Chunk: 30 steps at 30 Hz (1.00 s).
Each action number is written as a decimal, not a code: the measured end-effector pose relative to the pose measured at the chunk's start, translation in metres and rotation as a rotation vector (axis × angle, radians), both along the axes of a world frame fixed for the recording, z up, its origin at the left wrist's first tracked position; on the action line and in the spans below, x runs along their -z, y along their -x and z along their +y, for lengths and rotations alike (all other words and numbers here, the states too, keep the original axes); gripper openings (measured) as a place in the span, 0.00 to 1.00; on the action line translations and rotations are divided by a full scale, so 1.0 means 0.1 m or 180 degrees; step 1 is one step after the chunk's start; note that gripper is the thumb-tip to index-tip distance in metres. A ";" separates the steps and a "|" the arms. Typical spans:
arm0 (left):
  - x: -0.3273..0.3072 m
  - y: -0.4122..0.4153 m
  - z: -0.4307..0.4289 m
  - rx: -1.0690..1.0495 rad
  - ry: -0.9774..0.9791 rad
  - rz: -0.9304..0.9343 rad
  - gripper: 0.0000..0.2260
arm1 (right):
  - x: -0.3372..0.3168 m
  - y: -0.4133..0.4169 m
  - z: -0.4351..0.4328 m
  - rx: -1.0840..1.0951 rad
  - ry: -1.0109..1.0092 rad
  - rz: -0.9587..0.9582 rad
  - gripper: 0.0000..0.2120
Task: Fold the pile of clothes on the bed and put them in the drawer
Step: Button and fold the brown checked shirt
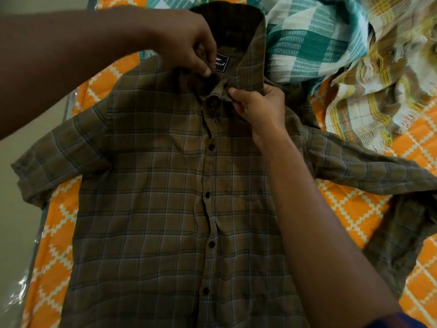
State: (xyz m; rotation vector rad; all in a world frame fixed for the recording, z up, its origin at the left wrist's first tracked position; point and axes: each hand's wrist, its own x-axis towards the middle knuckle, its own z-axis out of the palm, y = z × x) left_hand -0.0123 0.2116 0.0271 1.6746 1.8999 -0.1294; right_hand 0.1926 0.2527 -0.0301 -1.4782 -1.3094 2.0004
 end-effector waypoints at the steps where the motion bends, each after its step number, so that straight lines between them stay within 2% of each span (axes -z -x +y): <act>1: -0.04 0.02 0.00 -0.0269 0.0050 -0.0288 0.07 | -0.02 0.02 0.00 -0.0012 -0.0030 0.0038 0.06; 7: -0.02 0.07 -0.03 -0.1528 0.0156 -0.1298 0.08 | -0.17 0.16 0.00 0.0415 0.0165 0.0467 0.08; 12: 0.17 -0.08 0.01 -0.2432 -0.0050 -0.1690 0.05 | -0.20 0.35 -0.07 0.0783 0.0284 0.0611 0.07; 16: 0.23 -0.16 -0.04 -0.2635 -0.0251 -0.1798 0.04 | -0.17 0.46 -0.11 0.0995 0.0297 0.0679 0.08; 21: 0.25 -0.22 -0.16 -0.2407 -0.0342 -0.1792 0.06 | -0.04 0.50 -0.14 0.1078 0.0301 0.0690 0.07; 28: 0.53 -0.36 -0.24 -0.2199 -0.1067 -0.1199 0.09 | 0.14 0.46 -0.17 0.1035 0.0363 0.0794 0.06; 30: 0.58 -0.37 -0.25 -0.2264 -0.1102 -0.1248 0.07 | 0.17 0.44 -0.16 0.1000 0.0444 0.0858 0.07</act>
